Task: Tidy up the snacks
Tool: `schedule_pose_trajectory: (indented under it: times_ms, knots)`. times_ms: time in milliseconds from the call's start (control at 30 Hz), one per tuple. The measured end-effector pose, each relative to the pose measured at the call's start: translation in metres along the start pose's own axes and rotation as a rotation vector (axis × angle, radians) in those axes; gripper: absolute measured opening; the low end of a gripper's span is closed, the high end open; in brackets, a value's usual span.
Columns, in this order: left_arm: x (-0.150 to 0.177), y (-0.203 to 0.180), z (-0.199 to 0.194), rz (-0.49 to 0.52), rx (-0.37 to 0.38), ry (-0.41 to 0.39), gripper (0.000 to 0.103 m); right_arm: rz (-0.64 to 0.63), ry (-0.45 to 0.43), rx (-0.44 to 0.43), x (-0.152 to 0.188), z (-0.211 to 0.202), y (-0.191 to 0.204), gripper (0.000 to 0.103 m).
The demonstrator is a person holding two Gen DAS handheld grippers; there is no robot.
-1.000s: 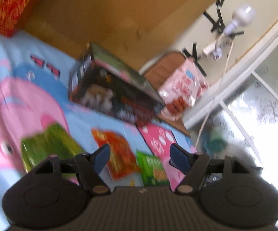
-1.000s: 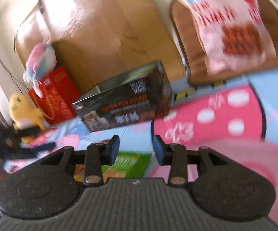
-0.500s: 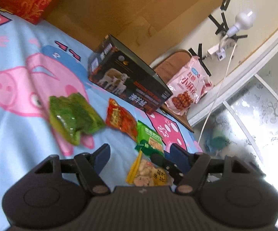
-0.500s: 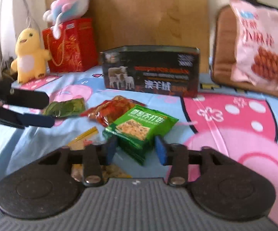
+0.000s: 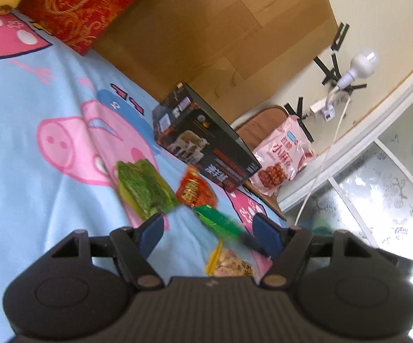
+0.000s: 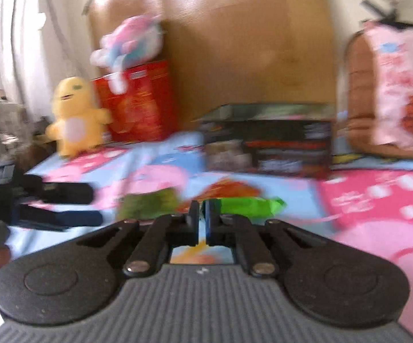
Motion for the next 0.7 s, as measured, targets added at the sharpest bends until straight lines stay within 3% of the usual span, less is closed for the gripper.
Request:
schedule_pose_trajectory:
  times_ms: [100, 200, 267, 400, 500, 600, 700]
  knots:
    - [-0.001, 0.005, -0.006, -0.008, -0.005, -0.007, 0.069, -0.037, 0.099, -0.134, 0.018, 0.016, 0.036, 0.009]
    - [-0.002, 0.008, -0.011, -0.009, -0.005, -0.009, 0.069, -0.069, 0.087, -0.177, 0.021, 0.01, 0.045, 0.017]
    - [-0.003, 0.007, -0.011, -0.014, 0.007, -0.008, 0.069, -0.043, 0.051, -0.17, 0.012, 0.001, 0.035, 0.031]
    - [-0.003, 0.0, 0.001, -0.004, 0.027, 0.017, 0.07, 0.061, -0.04, -0.081, -0.008, -0.022, -0.011, 0.034]
    - [0.002, -0.007, 0.012, 0.012, 0.03, 0.046, 0.07, 0.133, -0.058, 0.008, -0.01, -0.027, -0.048, 0.036]
    - [0.006, -0.011, 0.022, 0.029, 0.017, 0.073, 0.07, 0.178, -0.036, -0.015, -0.003, -0.023, -0.058, 0.051]
    - [0.009, -0.009, 0.029, 0.021, 0.001, 0.092, 0.07, 0.093, 0.003, -0.072, 0.008, -0.016, -0.035, 0.056]
Point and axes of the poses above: each gripper's, at about its wrist camera, not at the fingertips, and z roughly the way its jaws point, y to its left, x to its underside, the point moved 10 cm from there along z, roughly the way its jaws point, and after that the axes turned 4 degrees about y, right-handed, at the moved point
